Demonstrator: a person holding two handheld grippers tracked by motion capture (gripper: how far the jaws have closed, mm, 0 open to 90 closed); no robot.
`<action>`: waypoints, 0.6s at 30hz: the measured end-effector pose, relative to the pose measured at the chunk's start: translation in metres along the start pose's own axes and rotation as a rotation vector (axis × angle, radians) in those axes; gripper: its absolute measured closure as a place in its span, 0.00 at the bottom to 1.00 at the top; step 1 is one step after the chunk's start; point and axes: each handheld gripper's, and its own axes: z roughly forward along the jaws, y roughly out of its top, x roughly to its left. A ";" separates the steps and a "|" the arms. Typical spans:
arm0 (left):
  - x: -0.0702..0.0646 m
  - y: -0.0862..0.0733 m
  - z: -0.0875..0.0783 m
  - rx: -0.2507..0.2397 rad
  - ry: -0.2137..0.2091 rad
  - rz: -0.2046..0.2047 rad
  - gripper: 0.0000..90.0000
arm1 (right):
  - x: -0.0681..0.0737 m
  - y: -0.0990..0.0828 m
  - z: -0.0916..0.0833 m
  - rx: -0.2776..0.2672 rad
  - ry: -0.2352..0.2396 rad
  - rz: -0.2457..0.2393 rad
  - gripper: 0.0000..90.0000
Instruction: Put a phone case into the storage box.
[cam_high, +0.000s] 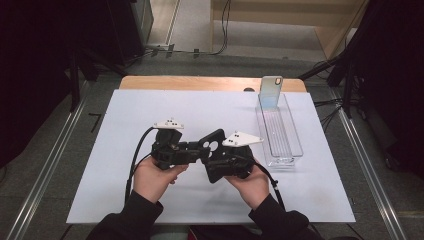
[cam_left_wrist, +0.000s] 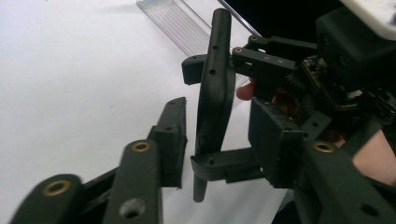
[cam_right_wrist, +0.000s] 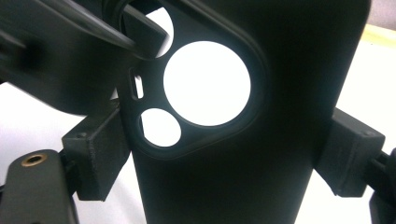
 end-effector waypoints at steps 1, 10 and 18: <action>0.000 0.001 -0.001 0.000 -0.002 0.000 0.59 | -0.002 0.000 0.000 0.001 0.000 0.007 0.14; 0.011 -0.005 -0.005 0.045 -0.021 0.055 0.42 | -0.018 -0.001 -0.007 -0.002 0.022 0.014 0.14; 0.024 -0.015 -0.007 0.056 -0.055 0.114 0.38 | -0.033 0.002 -0.015 -0.004 0.090 0.026 0.14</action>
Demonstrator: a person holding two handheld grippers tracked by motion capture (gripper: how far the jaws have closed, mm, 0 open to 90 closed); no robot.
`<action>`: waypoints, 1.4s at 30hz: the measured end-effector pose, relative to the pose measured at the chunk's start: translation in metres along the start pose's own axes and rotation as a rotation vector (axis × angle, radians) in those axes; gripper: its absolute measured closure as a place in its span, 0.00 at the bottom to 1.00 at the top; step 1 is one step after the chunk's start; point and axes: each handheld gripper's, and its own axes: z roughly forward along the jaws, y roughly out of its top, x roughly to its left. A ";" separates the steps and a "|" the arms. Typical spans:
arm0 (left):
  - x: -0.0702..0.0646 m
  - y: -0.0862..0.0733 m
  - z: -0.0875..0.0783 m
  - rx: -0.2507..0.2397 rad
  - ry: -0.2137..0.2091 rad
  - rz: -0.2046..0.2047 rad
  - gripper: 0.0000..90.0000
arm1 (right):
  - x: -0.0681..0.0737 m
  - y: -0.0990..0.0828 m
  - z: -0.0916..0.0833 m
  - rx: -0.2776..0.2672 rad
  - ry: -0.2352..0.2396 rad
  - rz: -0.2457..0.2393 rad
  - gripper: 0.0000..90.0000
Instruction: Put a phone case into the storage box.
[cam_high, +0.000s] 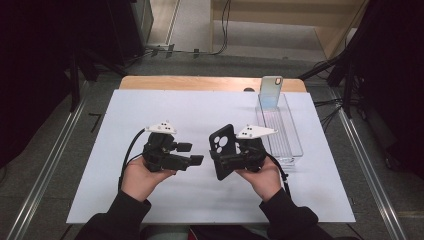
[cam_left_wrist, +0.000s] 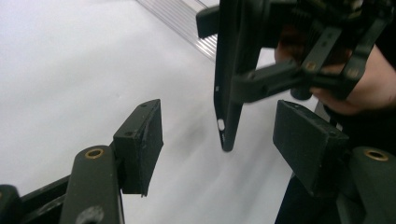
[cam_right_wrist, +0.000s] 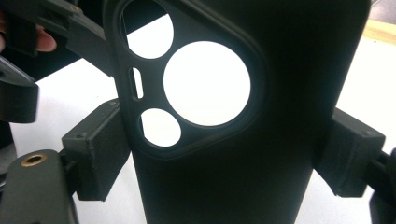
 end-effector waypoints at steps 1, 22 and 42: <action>0.002 -0.002 0.000 -0.001 0.003 0.007 0.38 | -0.001 0.000 -0.001 0.001 0.004 -0.001 0.14; 0.027 -0.053 -0.001 0.030 0.023 0.033 0.34 | -0.019 0.009 -0.023 0.034 0.117 -0.020 0.14; 0.038 -0.083 -0.017 0.029 0.097 -0.007 0.34 | -0.043 0.021 -0.053 -0.008 0.044 0.036 0.14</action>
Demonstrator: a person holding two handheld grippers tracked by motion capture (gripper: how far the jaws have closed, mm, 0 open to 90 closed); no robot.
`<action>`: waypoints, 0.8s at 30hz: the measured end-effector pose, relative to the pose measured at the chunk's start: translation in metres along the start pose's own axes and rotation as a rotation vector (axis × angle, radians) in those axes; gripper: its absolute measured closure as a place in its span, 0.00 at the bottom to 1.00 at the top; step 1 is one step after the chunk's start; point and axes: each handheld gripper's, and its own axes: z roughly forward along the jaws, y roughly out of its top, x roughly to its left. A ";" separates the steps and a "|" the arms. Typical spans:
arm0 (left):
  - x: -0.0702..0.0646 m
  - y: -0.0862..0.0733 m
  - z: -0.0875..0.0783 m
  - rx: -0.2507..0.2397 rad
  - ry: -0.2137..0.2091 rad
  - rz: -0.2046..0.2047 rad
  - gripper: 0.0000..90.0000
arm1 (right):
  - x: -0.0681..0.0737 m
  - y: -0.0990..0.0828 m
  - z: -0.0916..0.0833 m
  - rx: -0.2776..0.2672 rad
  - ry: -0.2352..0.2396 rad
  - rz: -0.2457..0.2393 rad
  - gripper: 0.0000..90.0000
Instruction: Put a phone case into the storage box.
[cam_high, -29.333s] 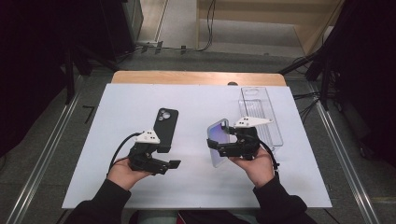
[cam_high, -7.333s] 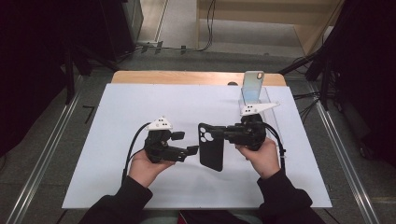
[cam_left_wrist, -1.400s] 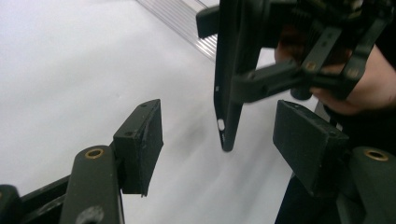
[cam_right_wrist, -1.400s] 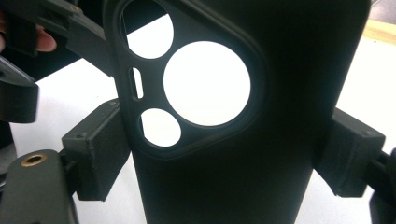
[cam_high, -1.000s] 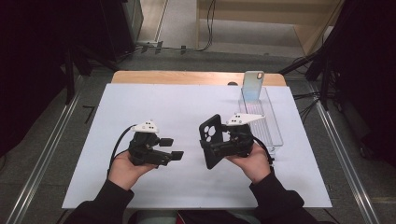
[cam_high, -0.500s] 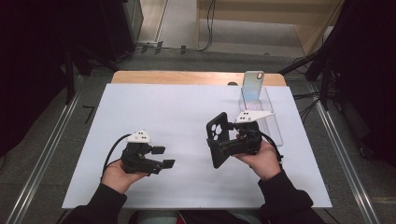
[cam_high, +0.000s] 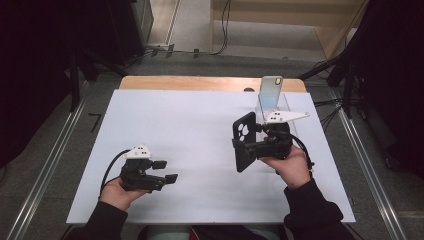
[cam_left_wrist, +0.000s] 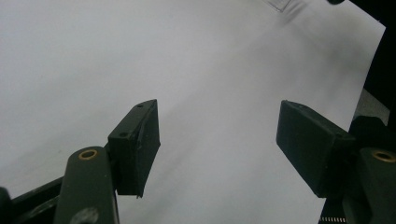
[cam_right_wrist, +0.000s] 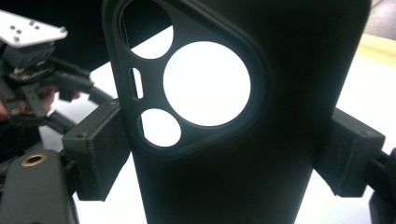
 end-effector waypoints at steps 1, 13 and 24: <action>0.000 -0.001 -0.001 0.005 0.007 -0.001 0.34 | -0.002 0.000 -0.002 -0.003 -0.006 0.004 0.14; 0.004 -0.008 -0.006 0.014 0.032 -0.031 0.34 | -0.026 0.010 -0.031 -0.071 -0.122 0.074 0.15; 0.004 -0.016 -0.015 -0.001 0.063 -0.061 0.34 | -0.047 0.017 -0.046 -0.128 -0.241 0.122 0.15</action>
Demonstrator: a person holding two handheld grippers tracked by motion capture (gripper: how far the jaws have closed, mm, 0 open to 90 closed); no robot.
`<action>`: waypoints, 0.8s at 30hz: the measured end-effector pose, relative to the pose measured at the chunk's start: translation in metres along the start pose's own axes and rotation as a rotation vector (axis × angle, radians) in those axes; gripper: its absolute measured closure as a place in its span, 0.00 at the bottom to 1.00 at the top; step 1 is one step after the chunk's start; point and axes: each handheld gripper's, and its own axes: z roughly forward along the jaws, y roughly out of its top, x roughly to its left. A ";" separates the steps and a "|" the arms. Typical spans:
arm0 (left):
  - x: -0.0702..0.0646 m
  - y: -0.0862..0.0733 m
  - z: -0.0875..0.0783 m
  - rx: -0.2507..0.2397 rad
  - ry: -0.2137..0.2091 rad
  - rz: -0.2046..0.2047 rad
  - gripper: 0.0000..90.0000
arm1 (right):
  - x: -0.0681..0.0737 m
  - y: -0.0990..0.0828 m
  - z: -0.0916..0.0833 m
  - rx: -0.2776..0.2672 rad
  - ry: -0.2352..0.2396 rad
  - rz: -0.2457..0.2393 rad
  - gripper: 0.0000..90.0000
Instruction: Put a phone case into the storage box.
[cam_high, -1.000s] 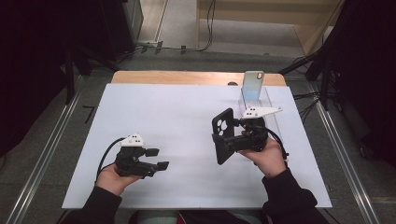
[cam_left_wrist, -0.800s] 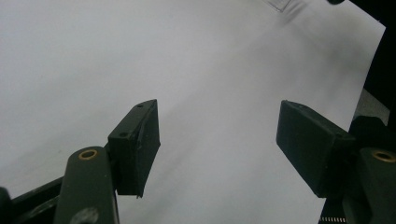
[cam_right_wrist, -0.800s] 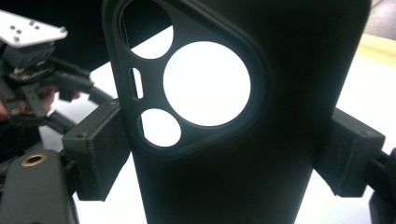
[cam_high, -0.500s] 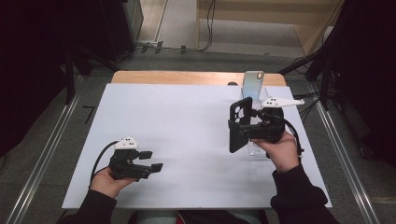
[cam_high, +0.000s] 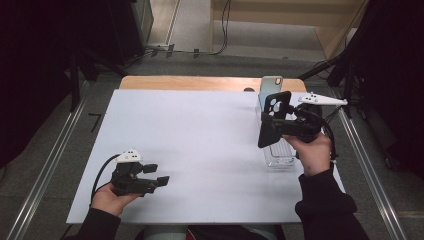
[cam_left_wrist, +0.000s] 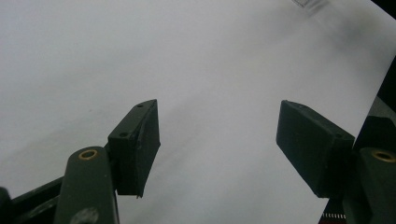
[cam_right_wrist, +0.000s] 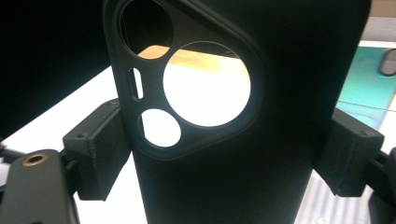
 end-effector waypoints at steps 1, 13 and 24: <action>0.000 0.000 -0.001 -0.002 0.004 -0.005 0.34 | -0.001 0.000 0.000 -0.001 -0.006 0.005 0.15; 0.000 -0.004 -0.002 -0.006 0.037 -0.027 0.34 | -0.021 0.008 0.009 -0.038 -0.111 0.038 0.15; 0.000 -0.004 -0.001 -0.003 0.034 -0.022 0.34 | -0.051 0.013 0.026 -0.041 -0.203 0.058 0.15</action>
